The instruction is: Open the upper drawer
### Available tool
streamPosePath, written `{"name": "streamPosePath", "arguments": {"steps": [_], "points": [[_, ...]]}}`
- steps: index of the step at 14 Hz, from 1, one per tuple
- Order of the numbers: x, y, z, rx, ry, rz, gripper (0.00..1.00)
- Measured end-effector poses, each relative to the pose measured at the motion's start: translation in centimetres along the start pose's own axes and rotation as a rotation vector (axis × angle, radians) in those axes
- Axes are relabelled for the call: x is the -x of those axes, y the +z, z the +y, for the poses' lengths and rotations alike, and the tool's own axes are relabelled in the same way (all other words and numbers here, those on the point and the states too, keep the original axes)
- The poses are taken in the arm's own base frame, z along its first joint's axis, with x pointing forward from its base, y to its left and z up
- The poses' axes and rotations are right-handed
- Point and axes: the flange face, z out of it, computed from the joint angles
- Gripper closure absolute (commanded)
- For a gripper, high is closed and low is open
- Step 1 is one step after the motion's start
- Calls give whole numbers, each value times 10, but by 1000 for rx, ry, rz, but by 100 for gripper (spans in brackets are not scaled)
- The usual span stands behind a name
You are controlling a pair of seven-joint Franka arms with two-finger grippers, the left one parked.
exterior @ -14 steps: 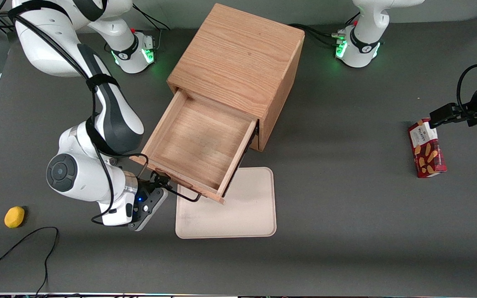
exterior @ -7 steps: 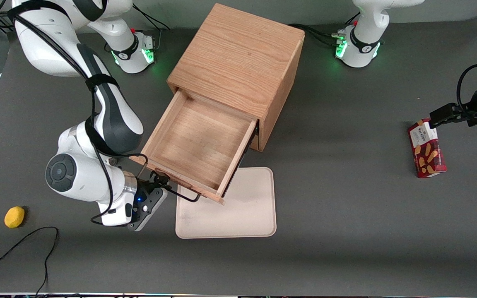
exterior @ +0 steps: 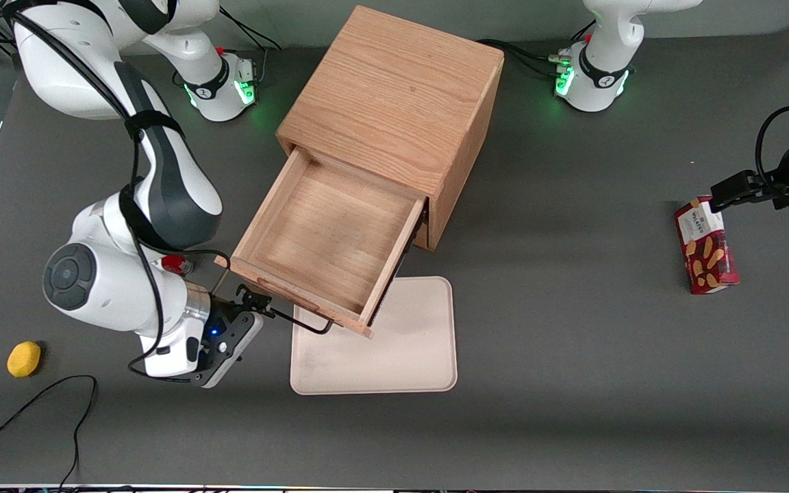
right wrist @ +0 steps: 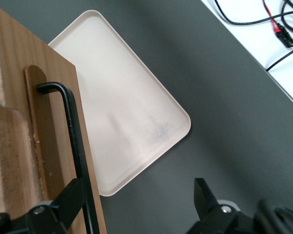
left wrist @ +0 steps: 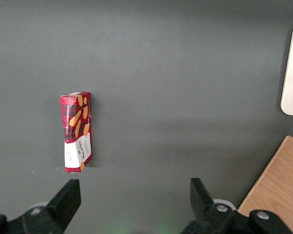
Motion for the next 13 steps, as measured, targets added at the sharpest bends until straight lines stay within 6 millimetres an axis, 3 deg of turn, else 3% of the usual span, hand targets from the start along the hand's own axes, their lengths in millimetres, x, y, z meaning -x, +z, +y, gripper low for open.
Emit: {"name": "streamPosePath", "arguments": {"steps": [4, 7, 10, 13], "points": [[4, -29, -3, -17, -2, -30, 0], [22, -70, 4, -10, 21, -41, 0], [55, -121, 15, 1, 76, -75, 0], [93, -160, 24, 21, 157, -130, 0]]}}
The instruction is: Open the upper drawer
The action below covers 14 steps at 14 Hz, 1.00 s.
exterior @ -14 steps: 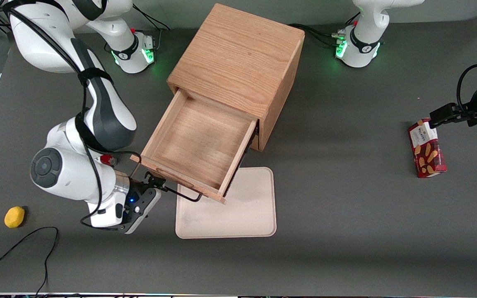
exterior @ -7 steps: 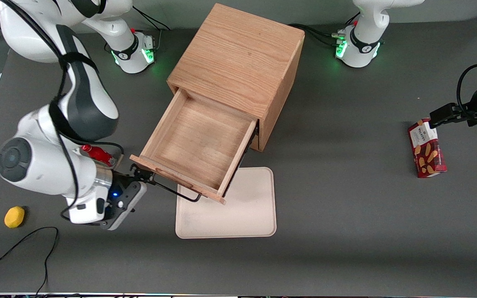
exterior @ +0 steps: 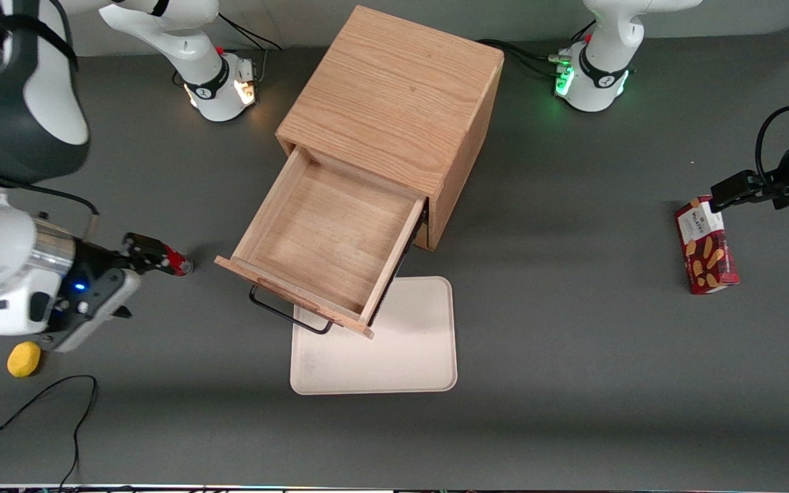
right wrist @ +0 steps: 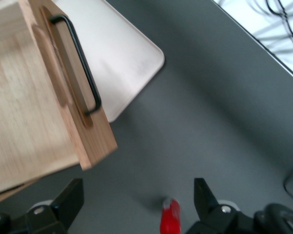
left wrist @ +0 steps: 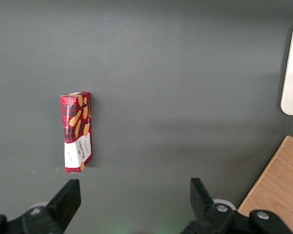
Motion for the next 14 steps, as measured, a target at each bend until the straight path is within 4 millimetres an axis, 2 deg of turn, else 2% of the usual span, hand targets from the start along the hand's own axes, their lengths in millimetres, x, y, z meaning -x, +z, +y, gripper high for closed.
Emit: {"name": "streamPosePath", "arguments": {"steps": [4, 7, 11, 14], "points": [[57, -21, 2, 18, 116, -43, 0], [99, -35, -10, 36, 309, -62, 0], [117, -23, -43, 56, 647, -104, 0], [120, -14, -43, 56, 722, -115, 0]]}}
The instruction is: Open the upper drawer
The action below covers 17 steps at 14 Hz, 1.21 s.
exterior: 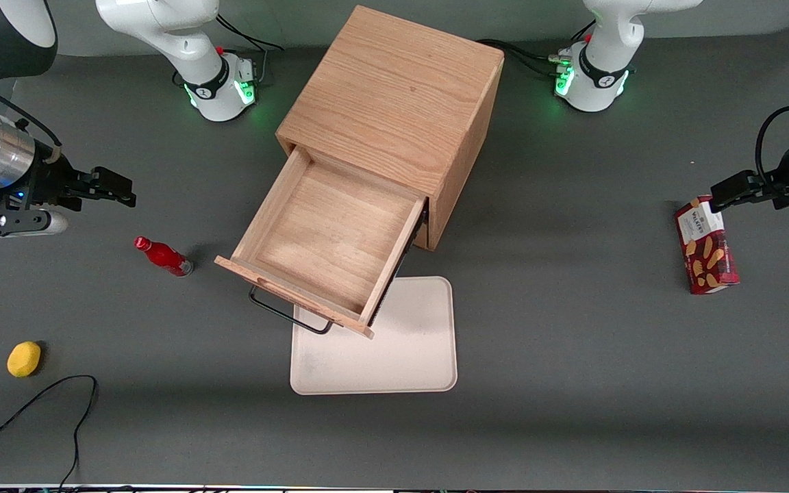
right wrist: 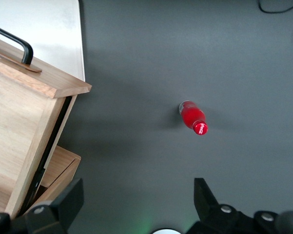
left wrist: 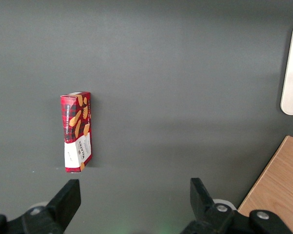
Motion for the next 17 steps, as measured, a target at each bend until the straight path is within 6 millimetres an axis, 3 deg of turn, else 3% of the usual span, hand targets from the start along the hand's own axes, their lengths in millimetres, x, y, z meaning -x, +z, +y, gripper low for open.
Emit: {"name": "streamPosePath", "arguments": {"steps": [6, 13, 17], "points": [[-2, -2, 17, -6, 42, 8, 0], [4, -22, 26, -31, 53, 75, 0], [4, -26, 50, -33, 50, 85, 0]]}}
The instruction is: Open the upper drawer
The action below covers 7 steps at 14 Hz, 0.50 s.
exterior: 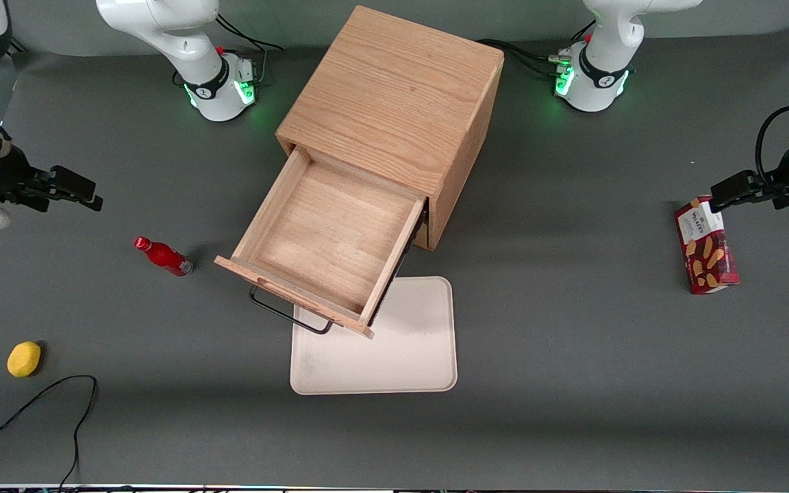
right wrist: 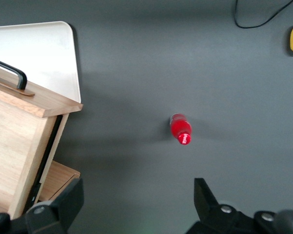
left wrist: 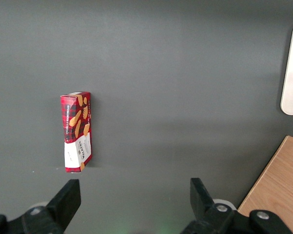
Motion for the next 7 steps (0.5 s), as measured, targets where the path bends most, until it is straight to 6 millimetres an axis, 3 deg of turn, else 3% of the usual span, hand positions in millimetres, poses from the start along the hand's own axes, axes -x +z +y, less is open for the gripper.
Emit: {"name": "streamPosePath", "arguments": {"steps": [4, 7], "points": [[-1, -8, 19, -1, -25, 7, 0], [-1, -6, 6, 0, -54, -1, 0]]}}
